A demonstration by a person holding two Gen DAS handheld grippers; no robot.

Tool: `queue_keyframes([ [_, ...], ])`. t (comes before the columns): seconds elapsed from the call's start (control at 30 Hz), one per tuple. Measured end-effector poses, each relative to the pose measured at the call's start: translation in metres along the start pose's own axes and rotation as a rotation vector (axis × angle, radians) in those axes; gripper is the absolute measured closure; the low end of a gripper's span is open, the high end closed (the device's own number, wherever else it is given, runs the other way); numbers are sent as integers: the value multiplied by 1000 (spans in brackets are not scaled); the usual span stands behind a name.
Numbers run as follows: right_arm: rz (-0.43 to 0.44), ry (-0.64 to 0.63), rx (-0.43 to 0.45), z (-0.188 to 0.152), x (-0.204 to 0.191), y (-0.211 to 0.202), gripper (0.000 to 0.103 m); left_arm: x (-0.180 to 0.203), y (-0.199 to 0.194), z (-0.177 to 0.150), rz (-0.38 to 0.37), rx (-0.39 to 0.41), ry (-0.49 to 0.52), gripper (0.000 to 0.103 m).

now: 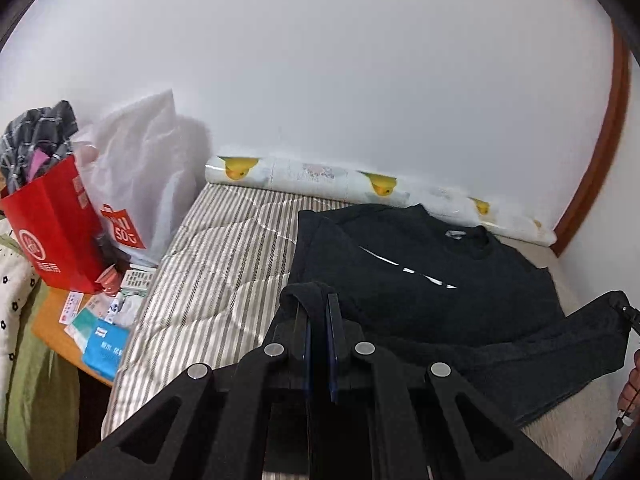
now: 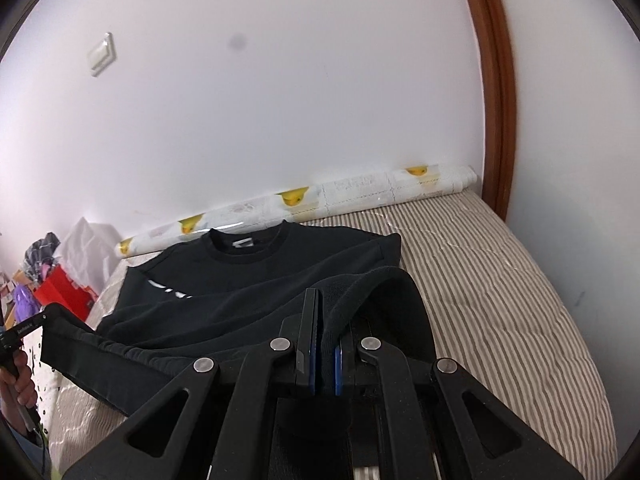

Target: Fold small clothes

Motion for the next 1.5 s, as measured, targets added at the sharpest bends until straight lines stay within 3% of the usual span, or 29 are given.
queue_keyframes([
  [0.37, -74, 3, -136, -26, 25, 94, 97, -6, 68, -17, 49, -109, -3, 96],
  [0.7, -114, 11, -194, -39, 35, 122, 97, -7, 83, -24, 67, -143, -10, 94],
  [0.8, -105, 19, -209, -39, 36, 113, 88, -7, 76, -24, 64, -152, -14, 92],
  [0.93, -132, -38, -186, -35, 38, 79, 59, -11, 60, -26, 52, -160, -34, 69],
  [1.1, -136, -37, -169, -42, 45, 26, 53, -13, 27, -37, 29, -153, -44, 64],
  [1.3, -146, -16, -208, -79, 53, -10, 50, -22, -12, -78, 1, -184, -69, 60],
  [1.4, -143, 2, -231, -98, 56, -21, 50, -31, -26, -99, -12, -204, -102, 46],
  [1.5, -127, 32, -247, -114, 59, -28, 49, -40, -35, -116, -29, -225, -146, 44],
])
Point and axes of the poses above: each gripper's, at about its wrist camera, not at the fingertips, and y roughly the way its jaws point, x to its right, z to its top, the point moved 6 cm from there along y, roughly the way its jaws point, and after that the axes turned 10 degrees about x, right-handed, at the moved point
